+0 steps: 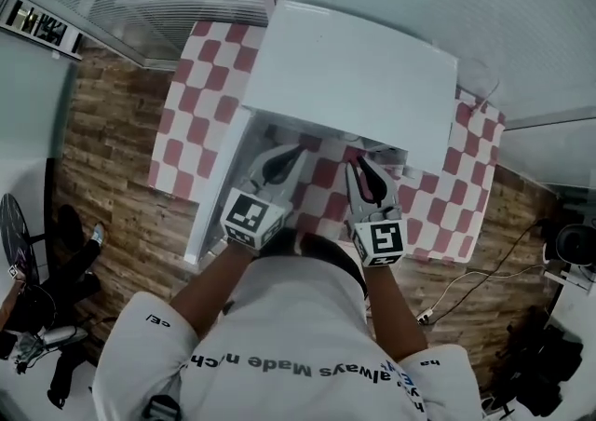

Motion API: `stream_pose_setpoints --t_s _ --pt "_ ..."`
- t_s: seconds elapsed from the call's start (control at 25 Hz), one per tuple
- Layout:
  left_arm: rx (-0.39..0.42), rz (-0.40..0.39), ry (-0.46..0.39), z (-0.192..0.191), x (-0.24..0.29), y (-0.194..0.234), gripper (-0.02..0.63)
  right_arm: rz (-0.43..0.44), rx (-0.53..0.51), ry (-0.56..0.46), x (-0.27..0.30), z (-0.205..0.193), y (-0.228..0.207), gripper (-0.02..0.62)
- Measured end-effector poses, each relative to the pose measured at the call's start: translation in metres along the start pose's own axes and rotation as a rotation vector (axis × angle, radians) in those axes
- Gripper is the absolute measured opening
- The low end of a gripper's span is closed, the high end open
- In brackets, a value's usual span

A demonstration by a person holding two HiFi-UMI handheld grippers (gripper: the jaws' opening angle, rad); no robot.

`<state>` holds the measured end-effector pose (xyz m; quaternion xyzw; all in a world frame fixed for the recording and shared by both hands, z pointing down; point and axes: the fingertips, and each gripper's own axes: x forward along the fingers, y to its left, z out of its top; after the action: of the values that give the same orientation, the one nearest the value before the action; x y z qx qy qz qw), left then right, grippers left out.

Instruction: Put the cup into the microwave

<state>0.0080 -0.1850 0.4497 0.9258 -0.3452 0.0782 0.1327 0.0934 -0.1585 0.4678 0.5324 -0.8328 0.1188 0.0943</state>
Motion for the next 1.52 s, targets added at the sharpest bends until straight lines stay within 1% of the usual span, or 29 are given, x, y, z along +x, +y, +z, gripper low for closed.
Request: stream_pose_setpoints --t_s 0.28,0.44,0.76,0.96,1.04,1.2,1.4,1.52 --pt "-0.005 -0.024 -0.058 0.046 -0.025 -0.028 0.0 -0.001 -0.009 -0.054 -0.043 0.059 0.005 0.066" --pt "-0.005 -0.038 -0.062 0.063 -0.035 -0.043 0.0 0.023 -0.038 -0.094 -0.063 0.094 0.014 0.066" --pt "0.05 -0.055 -0.106 0.104 -0.051 -0.061 0.0 0.047 -0.045 -0.112 -0.097 0.137 0.031 0.066" --pt "0.052 -0.076 -0.137 0.125 -0.06 -0.077 0.0 0.053 -0.066 -0.139 -0.112 0.154 0.038 0.066" --pt "0.057 -0.087 -0.136 0.127 -0.06 -0.082 0.0 0.06 -0.08 -0.146 -0.114 0.159 0.039 0.067" --pt "0.035 -0.1 -0.138 0.129 -0.058 -0.09 0.0 0.063 -0.088 -0.143 -0.117 0.163 0.039 0.067" --pt "0.047 -0.111 -0.132 0.128 -0.053 -0.093 0.0 0.052 -0.073 -0.159 -0.117 0.167 0.036 0.067" --pt "0.053 -0.111 -0.128 0.129 -0.052 -0.093 0.0 0.054 -0.079 -0.149 -0.118 0.164 0.034 0.067"
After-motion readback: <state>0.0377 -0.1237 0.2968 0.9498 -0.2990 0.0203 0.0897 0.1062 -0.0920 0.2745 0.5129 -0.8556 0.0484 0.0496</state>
